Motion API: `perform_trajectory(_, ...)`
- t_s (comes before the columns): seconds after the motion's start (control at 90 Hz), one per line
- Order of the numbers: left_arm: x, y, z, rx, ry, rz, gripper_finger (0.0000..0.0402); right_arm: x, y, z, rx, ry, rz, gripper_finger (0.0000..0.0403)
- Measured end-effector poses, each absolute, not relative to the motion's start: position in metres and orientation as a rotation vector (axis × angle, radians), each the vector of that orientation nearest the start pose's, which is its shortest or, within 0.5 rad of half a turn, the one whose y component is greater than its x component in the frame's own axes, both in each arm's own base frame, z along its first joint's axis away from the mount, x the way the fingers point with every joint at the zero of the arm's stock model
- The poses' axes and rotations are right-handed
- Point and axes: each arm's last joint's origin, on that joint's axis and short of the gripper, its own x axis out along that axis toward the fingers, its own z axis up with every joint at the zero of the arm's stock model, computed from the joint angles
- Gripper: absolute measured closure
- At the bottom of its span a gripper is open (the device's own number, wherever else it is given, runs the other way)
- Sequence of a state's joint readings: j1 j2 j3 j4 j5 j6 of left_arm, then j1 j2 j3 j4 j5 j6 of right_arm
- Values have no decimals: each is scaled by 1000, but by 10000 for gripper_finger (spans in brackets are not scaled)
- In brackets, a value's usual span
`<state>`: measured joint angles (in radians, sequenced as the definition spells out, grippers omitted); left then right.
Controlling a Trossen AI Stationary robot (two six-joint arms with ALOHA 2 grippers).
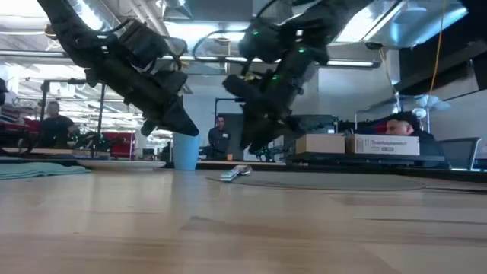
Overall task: Set table place
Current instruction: Put the blue spoon on the brown mat
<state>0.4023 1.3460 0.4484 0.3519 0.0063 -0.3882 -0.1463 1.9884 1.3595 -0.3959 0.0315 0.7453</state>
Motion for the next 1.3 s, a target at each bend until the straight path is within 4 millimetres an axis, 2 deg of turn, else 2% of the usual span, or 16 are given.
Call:
perform_trajectory(0.144, 223, 97, 157, -504, 452, 497, 401, 418, -61, 160, 875, 915, -548, 310)
perform_trajectory(0.322, 224, 96, 157, -509, 448, 496, 401, 418, -60, 145, 962, 961, -607, 306)
perform_trajectory(0.622, 224, 96, 157, -487, 449, 490, 401, 416, -67, 145, 1024, 931, -696, 222)
perform_trajectory(0.778, 223, 96, 157, -485, 458, 491, 401, 416, -72, 140, 1034, 928, -731, 212)
perform_trajectory(1.022, 223, 96, 156, -485, 463, 491, 401, 420, -72, 128, 1049, 927, -726, 255)
perform_trajectory(1.3, 223, 96, 155, -485, 479, 493, 401, 419, -73, 127, 1012, 933, -740, 356)
